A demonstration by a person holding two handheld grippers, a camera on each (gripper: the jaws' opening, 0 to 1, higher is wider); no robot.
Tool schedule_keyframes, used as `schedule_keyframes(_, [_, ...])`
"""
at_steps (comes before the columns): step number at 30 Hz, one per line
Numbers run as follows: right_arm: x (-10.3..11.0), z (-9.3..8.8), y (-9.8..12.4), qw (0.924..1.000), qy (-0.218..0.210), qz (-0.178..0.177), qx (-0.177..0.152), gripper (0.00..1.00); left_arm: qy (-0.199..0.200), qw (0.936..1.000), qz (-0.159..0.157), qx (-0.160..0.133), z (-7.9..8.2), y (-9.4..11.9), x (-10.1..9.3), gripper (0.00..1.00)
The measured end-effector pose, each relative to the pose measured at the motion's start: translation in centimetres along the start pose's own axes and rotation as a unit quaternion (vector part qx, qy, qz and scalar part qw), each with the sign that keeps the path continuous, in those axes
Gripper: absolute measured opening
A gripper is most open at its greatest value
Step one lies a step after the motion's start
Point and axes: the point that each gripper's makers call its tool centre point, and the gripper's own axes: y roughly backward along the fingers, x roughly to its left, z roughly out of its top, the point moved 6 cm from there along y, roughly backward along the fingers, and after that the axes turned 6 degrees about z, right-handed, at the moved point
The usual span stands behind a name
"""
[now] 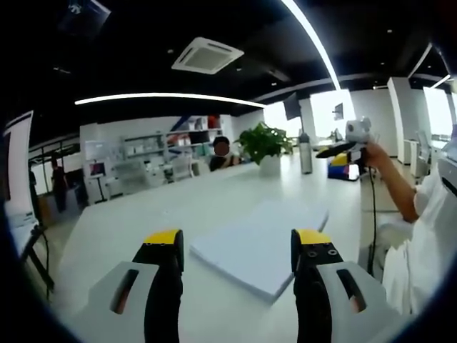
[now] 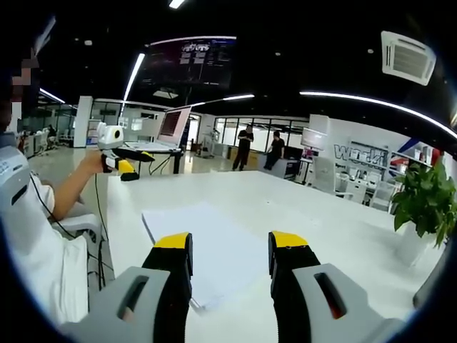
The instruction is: Grasp the top corner of one sheet in the document stack and pull a single sheet out from the document stack, separating that one sheet from the rest and lifting it clear until the single sheet is fully removed from the stack
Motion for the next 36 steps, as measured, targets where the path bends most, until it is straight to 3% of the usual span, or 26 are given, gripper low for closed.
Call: schedule_keyframes(36, [0.15, -0.12, 0.09, 1.0000, 0.003, 0.002, 0.008, 0.42, -0.008, 1.0000, -0.005, 0.002, 0.15, -0.06, -0.40, 0.61])
